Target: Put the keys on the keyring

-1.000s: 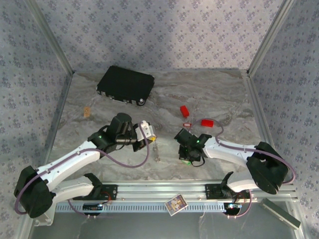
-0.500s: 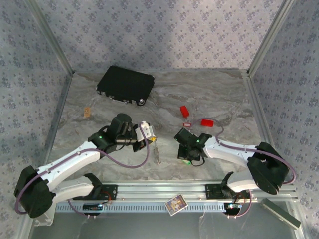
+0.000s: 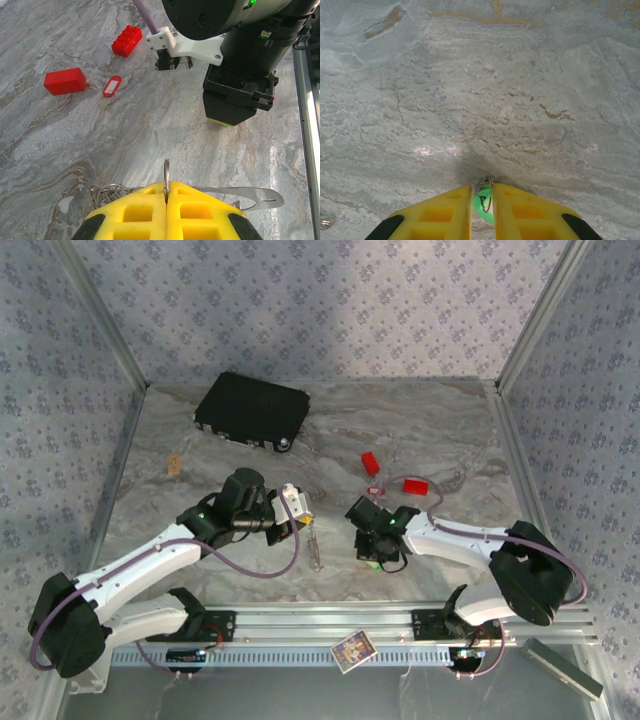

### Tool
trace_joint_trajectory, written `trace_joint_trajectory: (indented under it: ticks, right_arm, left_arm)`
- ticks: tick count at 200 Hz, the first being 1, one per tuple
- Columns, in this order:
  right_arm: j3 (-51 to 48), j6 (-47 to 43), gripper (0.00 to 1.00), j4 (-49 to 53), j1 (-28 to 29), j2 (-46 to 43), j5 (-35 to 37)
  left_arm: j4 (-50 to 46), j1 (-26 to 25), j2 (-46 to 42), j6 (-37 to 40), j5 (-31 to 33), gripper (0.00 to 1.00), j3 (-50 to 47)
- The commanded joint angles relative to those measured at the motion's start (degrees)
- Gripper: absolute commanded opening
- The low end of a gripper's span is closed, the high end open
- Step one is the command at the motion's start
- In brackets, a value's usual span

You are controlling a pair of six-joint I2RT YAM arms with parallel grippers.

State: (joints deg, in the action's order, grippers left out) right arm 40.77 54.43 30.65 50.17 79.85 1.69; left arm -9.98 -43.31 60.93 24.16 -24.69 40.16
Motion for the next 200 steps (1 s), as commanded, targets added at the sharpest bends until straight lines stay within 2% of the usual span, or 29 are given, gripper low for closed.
trace_joint_trajectory:
  ticks: [1,74,148,184,200]
  right_arm:
    - [1.57,-0.41,0.19,2.04,0.31,0.68,0.94]
    - [1.69,-0.21,0.12,2.92,0.37,0.83,1.47]
    - [2.1,-0.25,0.13,3.01,0.44,1.64,1.57]
    - [2.45,-0.41,0.06,3.51,0.46,1.42,1.91]
    - [2.72,-0.56,0.0,3.53,0.67,0.81,2.51]
  left_arm:
    - [1.32,-0.44,-0.11,0.75,-1.42,0.0,-0.5]
    - [1.09,-0.49,-0.17,0.89,-1.44,0.0,-0.48]
    - [0.85,-0.5,-0.12,1.14,-1.36,0.0,-0.46]
    - [0.75,-0.48,-0.02,1.41,-1.24,0.0,-0.44]
    - [0.71,-0.51,-0.02,1.41,-1.2,0.0,-0.48]
